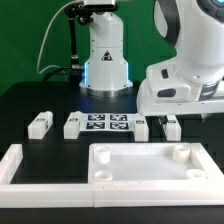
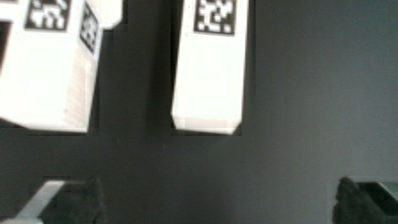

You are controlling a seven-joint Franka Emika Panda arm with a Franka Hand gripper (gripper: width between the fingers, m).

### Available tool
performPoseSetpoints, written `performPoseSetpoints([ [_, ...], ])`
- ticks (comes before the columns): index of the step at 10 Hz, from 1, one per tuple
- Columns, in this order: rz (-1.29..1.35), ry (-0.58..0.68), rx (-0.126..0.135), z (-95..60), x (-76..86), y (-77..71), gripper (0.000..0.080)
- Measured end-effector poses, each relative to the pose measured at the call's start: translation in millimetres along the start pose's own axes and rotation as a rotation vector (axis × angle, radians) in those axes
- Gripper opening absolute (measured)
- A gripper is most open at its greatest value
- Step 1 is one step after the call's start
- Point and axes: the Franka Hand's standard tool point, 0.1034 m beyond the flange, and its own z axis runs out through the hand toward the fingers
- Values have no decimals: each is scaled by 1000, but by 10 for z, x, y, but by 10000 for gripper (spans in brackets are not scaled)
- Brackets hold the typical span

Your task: Assemble desk

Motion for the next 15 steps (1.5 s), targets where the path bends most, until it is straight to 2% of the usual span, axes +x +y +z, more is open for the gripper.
performPoseSetpoints([
  [1,3,-106,-11,76,-78,25,648],
  [2,4,-250,-23,239,-128,46,648],
  [3,7,-278,-19,298,-56,47,648],
  [7,-2,-276,-18,312,-49,39,648],
  [8,-1,-279,-19,431,-68,39,648],
  [9,9,-319,-9,633,-182,54,648],
  [10,9,-338,-12,718,-240,56,648],
  [13,8,-335,-11,705,-230,50,644],
  [15,7,-335,-12,705,-230,49,300],
])
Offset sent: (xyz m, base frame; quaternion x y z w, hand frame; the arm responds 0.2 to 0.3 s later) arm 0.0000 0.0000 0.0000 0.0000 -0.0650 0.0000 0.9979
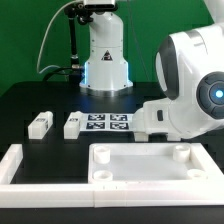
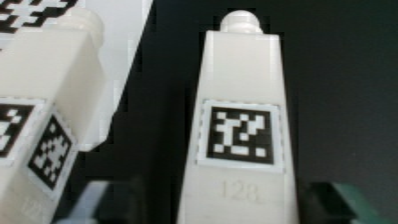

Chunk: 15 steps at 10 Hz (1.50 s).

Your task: Assemble desk

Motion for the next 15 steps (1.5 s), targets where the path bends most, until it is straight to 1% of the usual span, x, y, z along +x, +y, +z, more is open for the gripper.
performPoseSetpoints([
  [1,0,0,0,0,0,0,286],
  [6,-1,-4,-1,-14,-17,-7,286],
  [7,-18,-28,-7,-247,-176,-27,287],
  [8,-61,23,-2,-577,-278,12,287],
  [9,-91,63,-1,-804,-401,64,287],
  [10,-113,86,-8,-986,-550,88,287],
  [11,-114,100,-10,-1039,-580,79,287],
  [12,-114,98,-7,-990,-534,70,287],
  [13,-114,130,-5,-1022,-494,60,287],
  [14,-112,236,0,-1100,-419,44,287],
  [15,-109,326,-1,-1144,-455,45,287],
])
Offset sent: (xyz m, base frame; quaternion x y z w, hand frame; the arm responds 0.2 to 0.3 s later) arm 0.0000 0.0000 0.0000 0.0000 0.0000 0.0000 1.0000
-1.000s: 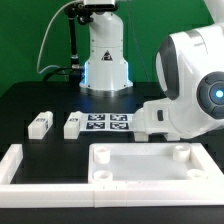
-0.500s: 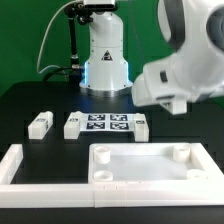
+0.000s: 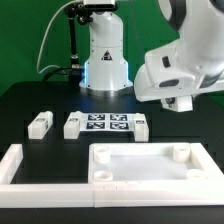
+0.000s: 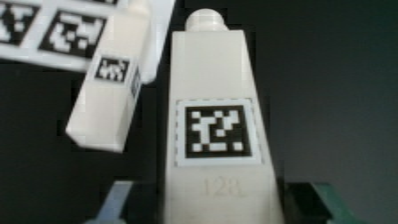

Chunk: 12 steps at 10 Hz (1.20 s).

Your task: Assemble desk

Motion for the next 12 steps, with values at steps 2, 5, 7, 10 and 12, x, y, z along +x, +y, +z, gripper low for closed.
performPoseSetpoints([
  [2,-54,142,34,-610,37,-27,287],
  [5,-51,403,19,-983,169,-17,287],
  [7,-44,522,10,-996,183,1,287],
  [10,-105,789,-24,-1332,479,112,287],
  [12,-136,988,-58,-1596,540,49,287],
])
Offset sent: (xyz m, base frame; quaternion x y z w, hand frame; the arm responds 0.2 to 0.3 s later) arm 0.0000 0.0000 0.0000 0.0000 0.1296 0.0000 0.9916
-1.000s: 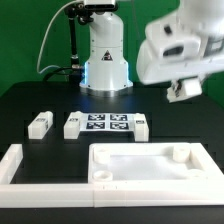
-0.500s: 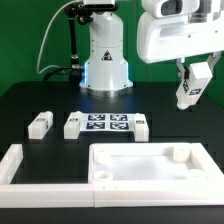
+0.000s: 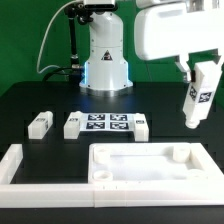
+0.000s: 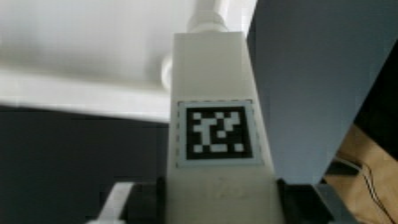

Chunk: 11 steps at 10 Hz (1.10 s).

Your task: Assemble desk

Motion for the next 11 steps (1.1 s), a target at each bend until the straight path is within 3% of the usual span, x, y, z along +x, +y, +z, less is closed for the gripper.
performPoseSetpoints([
  [2,5,128,-22,42,-38,64,288],
  [4,-3,158,-30,59,-62,86,288],
  [6,-26,168,-39,375,-109,276,288],
  [8,-19,169,-33,543,-146,248,288],
  [11,-22,157,-25,623,-181,189,288],
])
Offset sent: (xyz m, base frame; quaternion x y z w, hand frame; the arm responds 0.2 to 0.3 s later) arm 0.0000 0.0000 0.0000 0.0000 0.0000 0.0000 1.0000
